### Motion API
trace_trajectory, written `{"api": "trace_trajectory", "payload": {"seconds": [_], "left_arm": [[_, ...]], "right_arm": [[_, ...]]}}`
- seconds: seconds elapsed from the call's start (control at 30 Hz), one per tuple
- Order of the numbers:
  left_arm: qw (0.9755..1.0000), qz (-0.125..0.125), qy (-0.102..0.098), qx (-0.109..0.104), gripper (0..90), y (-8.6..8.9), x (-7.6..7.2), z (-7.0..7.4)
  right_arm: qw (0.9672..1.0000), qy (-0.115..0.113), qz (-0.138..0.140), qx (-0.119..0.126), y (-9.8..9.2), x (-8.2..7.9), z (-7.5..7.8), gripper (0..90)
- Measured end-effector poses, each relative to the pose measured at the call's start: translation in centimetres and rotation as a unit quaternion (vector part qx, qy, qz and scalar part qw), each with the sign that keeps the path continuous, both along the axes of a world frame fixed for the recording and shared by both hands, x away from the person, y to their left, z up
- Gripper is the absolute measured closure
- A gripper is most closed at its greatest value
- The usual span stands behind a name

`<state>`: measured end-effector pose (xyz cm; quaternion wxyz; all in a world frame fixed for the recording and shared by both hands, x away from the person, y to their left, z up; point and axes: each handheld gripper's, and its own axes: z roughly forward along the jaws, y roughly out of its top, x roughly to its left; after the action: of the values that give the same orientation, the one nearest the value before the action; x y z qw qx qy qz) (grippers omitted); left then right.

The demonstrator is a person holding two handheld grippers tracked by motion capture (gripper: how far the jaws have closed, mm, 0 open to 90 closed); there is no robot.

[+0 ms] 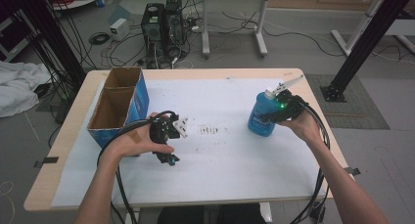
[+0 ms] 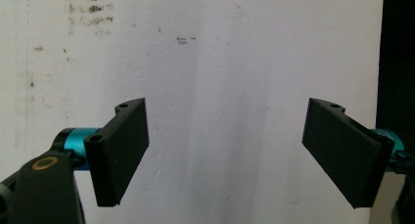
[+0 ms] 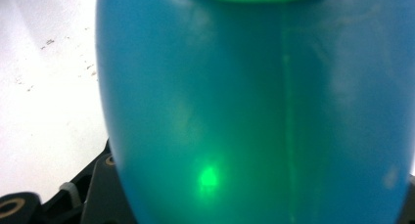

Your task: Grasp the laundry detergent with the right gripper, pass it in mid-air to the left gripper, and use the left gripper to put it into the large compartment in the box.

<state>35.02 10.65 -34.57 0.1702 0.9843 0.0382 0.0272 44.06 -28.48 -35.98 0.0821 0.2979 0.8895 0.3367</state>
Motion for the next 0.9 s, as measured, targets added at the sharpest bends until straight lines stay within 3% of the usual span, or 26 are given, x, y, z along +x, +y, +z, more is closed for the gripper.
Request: {"api": "trace_trajectory", "payload": {"seconds": [0.9], "left_arm": [[1.0, 0.006, 0.0, -0.004, 17.6, -0.05, -0.07, 0.26]], "right_arm": [[0.9998, -0.013, 0.01, 0.008, -0.31, -0.18, -0.14, 45.7]]}}
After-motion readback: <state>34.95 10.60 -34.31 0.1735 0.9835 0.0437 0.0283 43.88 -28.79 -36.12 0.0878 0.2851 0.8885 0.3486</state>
